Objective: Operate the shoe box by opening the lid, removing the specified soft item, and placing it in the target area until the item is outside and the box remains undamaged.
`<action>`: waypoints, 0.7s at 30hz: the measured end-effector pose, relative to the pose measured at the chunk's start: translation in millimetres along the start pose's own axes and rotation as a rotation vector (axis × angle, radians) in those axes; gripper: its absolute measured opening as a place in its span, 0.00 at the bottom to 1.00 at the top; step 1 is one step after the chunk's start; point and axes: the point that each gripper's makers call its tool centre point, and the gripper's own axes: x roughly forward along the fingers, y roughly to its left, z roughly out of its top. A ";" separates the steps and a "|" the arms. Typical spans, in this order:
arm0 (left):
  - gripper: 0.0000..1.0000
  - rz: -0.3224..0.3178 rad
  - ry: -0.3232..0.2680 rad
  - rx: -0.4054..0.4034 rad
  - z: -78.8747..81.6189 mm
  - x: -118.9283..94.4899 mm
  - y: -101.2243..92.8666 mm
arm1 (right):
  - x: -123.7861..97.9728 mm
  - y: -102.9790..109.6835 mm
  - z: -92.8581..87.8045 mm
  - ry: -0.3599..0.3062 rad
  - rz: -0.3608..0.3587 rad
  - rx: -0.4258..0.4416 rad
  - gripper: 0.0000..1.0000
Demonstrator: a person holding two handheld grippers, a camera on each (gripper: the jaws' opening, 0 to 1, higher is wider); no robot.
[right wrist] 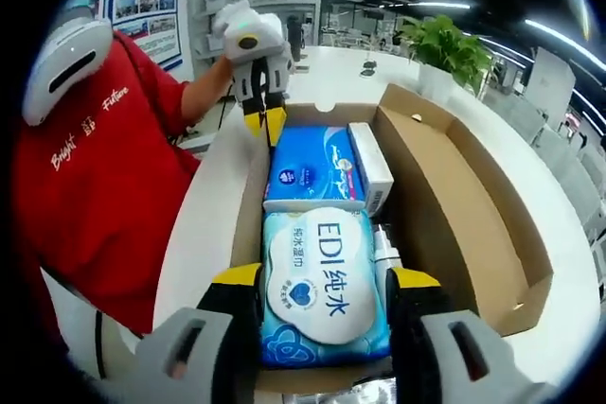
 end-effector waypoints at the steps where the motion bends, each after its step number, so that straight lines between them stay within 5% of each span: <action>1: 0.02 -0.001 -0.001 0.001 0.7 0.5 -0.3 | -0.9 -0.8 -1.9 0.006 0.003 0.001 0.52; 5: 0.02 -0.009 -0.009 0.002 2.7 1.7 -1.4 | 1.7 -1.4 -11.5 0.054 0.008 -0.011 0.53; 21: 0.02 -0.027 -0.018 -0.029 -0.7 2.2 4.0 | 18.0 3.1 -13.1 0.069 0.110 0.011 0.54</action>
